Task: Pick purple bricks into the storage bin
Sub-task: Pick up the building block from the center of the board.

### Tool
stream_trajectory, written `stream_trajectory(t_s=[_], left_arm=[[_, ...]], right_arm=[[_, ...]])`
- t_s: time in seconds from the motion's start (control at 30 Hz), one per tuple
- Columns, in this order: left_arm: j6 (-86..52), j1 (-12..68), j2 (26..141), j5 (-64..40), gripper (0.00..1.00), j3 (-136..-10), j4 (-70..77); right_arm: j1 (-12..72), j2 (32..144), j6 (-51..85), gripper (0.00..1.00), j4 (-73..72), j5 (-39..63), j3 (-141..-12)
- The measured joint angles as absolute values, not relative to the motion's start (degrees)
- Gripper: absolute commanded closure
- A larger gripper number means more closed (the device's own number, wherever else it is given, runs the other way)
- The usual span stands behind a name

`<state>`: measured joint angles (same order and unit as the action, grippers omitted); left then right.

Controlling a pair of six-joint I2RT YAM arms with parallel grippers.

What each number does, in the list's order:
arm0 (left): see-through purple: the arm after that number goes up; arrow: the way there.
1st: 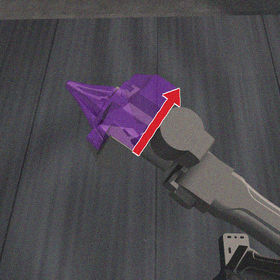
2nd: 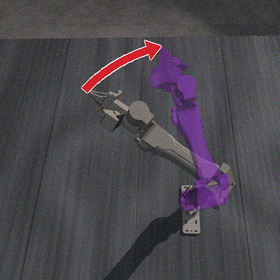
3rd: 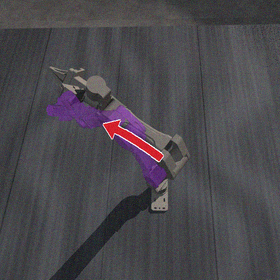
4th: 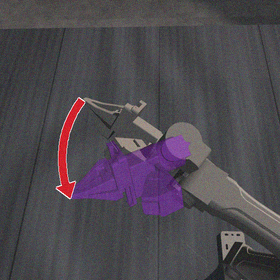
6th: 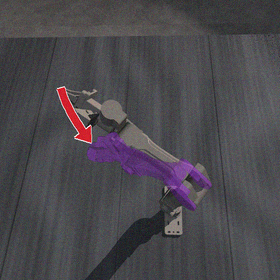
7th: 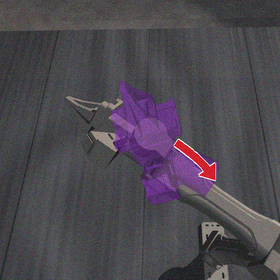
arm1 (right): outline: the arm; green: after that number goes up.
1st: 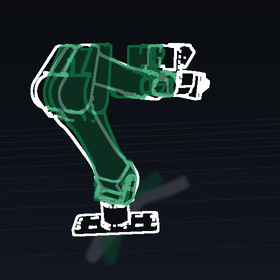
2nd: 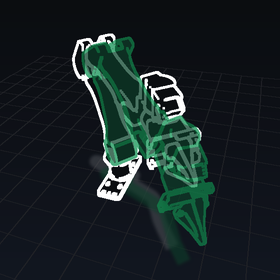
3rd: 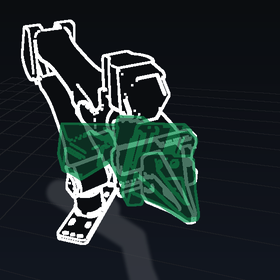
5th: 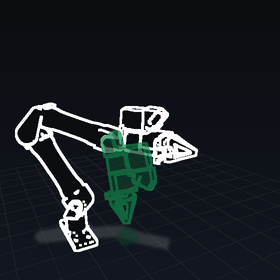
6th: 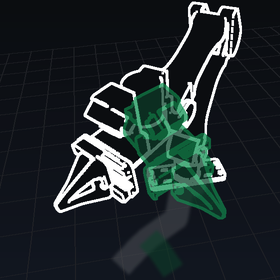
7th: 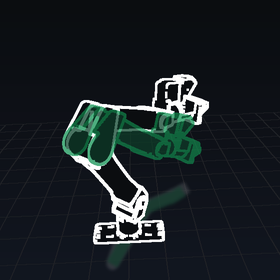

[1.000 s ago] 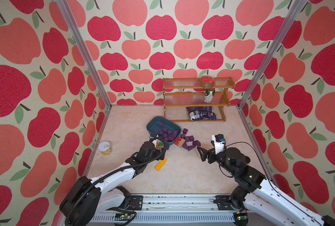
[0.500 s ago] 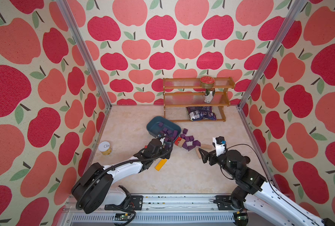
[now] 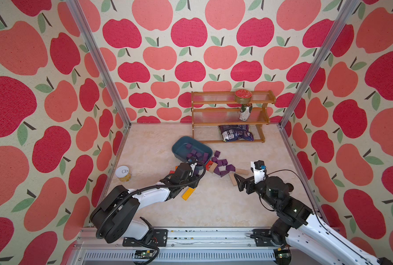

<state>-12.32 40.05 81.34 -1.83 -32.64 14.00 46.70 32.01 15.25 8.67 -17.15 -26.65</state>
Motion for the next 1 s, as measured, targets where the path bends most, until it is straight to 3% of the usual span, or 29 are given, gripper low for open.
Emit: stream_trajectory(t_s=[0.27, 1.0], left_arm=[[-10.8, 39.8, 85.9, -2.1, 0.46, -34.0, 14.2], [-10.4, 33.4, 88.2, -2.0, 0.45, -35.0, 13.5]], right_arm=[[46.2, 30.9, 15.2, 0.01, 9.1, -17.5, -26.6], [45.2, 30.5, 15.5, 0.01, 10.6, -18.2, -26.6]])
